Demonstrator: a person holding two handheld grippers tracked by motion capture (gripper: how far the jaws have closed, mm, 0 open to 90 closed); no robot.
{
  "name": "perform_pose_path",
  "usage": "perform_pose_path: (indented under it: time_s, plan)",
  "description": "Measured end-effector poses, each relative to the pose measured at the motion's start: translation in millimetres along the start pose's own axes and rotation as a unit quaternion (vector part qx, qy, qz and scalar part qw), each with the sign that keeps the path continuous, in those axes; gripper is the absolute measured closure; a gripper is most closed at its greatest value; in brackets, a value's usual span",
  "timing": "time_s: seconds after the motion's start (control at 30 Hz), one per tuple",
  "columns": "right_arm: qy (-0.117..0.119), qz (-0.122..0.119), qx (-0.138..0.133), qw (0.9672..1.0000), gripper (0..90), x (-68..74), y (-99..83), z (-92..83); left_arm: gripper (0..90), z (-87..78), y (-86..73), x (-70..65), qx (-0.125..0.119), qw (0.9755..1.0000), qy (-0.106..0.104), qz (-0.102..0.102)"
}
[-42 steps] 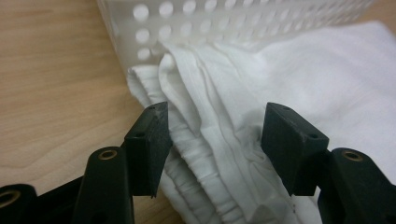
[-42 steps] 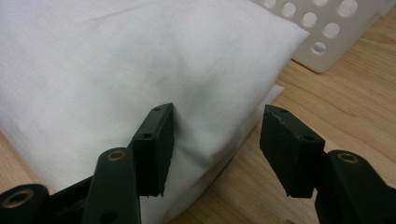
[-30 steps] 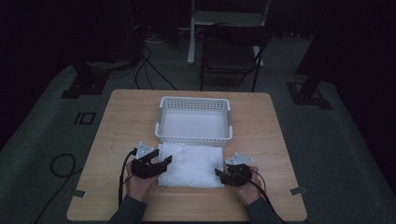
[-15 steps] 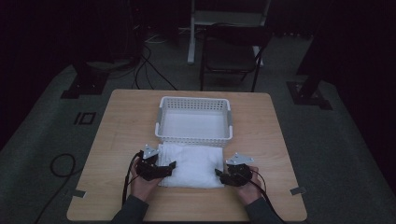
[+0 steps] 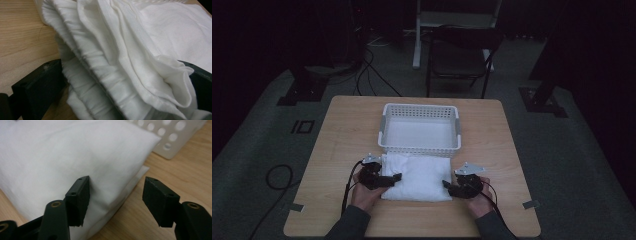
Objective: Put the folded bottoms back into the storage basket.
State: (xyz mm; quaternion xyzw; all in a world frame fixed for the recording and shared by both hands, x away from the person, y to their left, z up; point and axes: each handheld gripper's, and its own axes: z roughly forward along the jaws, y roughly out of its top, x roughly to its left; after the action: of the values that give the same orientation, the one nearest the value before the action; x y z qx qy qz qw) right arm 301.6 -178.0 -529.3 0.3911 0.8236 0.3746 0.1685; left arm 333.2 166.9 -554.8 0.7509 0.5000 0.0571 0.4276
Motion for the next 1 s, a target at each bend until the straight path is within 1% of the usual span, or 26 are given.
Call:
perform_pose_path:
  time_s: [0.03, 0.07, 0.1, 0.13, 0.17, 0.23, 0.27, 0.3, 0.33, 0.37, 0.4, 0.43, 0.47, 0.5, 0.53, 0.63, 0.67, 0.7, 0.73, 0.8, 0.83, 0.87, 0.93, 0.97, 1.0]
  plan:
    - [-0.007, 0.001, -0.018, 0.9998, 35.4, 0.5, 8.9, -7.1, 0.0, 0.8, 0.4, 0.6, -0.002, 1.0000, -0.002, 0.002]
    - [-0.007, 0.001, -0.018, 0.9998, 35.4, 0.5, 8.9, -7.1, 0.0, 0.8, 0.4, 0.6, -0.002, 1.0000, -0.002, 0.002]
    - [-0.004, 0.004, -0.024, 0.9997, 33.2, 0.9, 12.5, -8.3, 0.0, 1.1, 0.7, 0.4, -0.002, 1.0000, -0.002, 0.001]
    - [0.002, 0.014, -0.030, 0.9995, 27.3, 2.5, 20.0, -8.0, 0.0, 1.6, 1.1, 0.3, -0.002, 1.0000, -0.002, 0.000]
    - [0.002, 0.014, -0.030, 0.9995, 27.3, 2.5, 20.0, -8.0, 0.0, 2.1, 1.6, 0.5, -0.002, 1.0000, -0.002, 0.001]
    - [0.008, 0.026, -0.025, 0.9993, 19.6, 3.6, 25.5, -2.5, 0.0, 2.9, 2.2, 1.4, -0.003, 1.0000, -0.006, 0.001]
    - [0.007, 0.033, -0.021, 0.9992, 16.6, 3.2, 26.3, 1.3, 0.0, 3.0, 2.2, 2.0, -0.005, 1.0000, -0.008, 0.000]
    - [0.011, 0.048, -0.004, 0.9988, 14.0, 0.4, 24.9, 10.5, 0.0, 2.8, 2.5, 2.1, -0.005, 0.9999, -0.009, -0.004]
    - [0.016, 0.058, 0.004, 0.9982, 12.6, -1.4, 23.3, 14.2, 0.0, -0.8, 5.4, 1.3, -0.001, 0.9999, -0.009, -0.012]
    - [0.016, 0.058, 0.004, 0.9982, 12.6, -1.4, 23.3, 14.2, 0.0, -0.8, 5.4, 1.3, -0.001, 0.9999, -0.009, -0.012]
    - [0.021, 0.071, 0.008, 0.9973, 12.6, -3.8, 21.0, 18.0, 0.0, -4.1, 7.5, -0.9, -0.009, 0.9999, -0.002, -0.008]
    - [0.021, 0.071, 0.008, 0.9973, 12.6, -3.8, 21.0, 18.0, 0.0, -7.5, 9.6, -3.0, -0.020, 0.9998, 0.003, -0.002]
    - [0.021, 0.075, 0.009, 0.9969, 12.3, -4.3, 20.3, 19.1, 0.0, -10.5, 11.7, -4.9, -0.034, 0.9994, 0.003, -0.002]
    - [0.023, 0.077, 0.009, 0.9967, 12.3, -4.3, 19.9, 19.8, 0.0, -12.5, 13.5, -5.6, -0.043, 0.9991, -0.004, -0.002]
    - [0.022, 0.080, 0.012, 0.9965, 12.3, -4.3, 19.4, 21.0, 0.0, -12.7, 15.2, -6.6, -0.047, 0.9989, -0.007, -0.005]
    - [0.025, 0.087, 0.020, 0.9957, 12.3, -4.5, 17.4, 25.0, 0.0, -5.7, 16.6, -9.1, -0.029, 0.9992, 0.025, -0.007]
    - [0.025, 0.088, 0.023, 0.9955, 12.3, -4.8, 17.0, 25.8, 0.0, -2.1, 15.4, -8.3, -0.019, 0.9994, 0.028, -0.007]
    - [0.026, 0.090, 0.024, 0.9953, 12.1, -4.9, 16.9, 26.5, 0.0, 3.5, 11.9, -5.3, -0.009, 0.9996, 0.025, -0.015]
    - [0.026, 0.091, 0.026, 0.9952, 11.6, -5.1, 16.7, 27.4, 0.0, 4.3, 11.0, -3.3, -0.007, 0.9997, 0.019, -0.017]
    - [0.029, 0.095, 0.028, 0.9947, 11.1, -6.1, 15.8, 29.3, 0.0, 5.3, 10.5, -2.4, -0.005, 0.9997, 0.018, -0.015]
    - [0.031, 0.097, 0.028, 0.9945, 11.2, -6.3, 15.3, 30.0, 0.0, 7.1, 10.1, -0.6, 0.009, 0.9997, 0.014, -0.015]
    - [0.031, 0.097, 0.028, 0.9945, 11.2, -6.3, 15.3, 30.0, 0.0, 7.1, 10.1, -0.6, 0.009, 0.9997, 0.014, -0.015]
    - [0.038, 0.105, 0.030, 0.9933, 11.2, -7.7, 14.0, 32.0, 0.0, 7.1, 10.2, -0.3, 0.011, 0.9998, 0.013, -0.009]
    - [0.038, 0.105, 0.030, 0.9933, 11.2, -7.7, 14.0, 32.0, 0.0, 7.4, 10.3, -0.2, 0.012, 0.9998, 0.012, -0.006]
    - [0.047, 0.117, 0.033, 0.9915, 11.2, -9.8, 12.8, 33.3, 0.0, 7.4, 10.4, 0.0, 0.013, 0.9999, 0.011, -0.002]
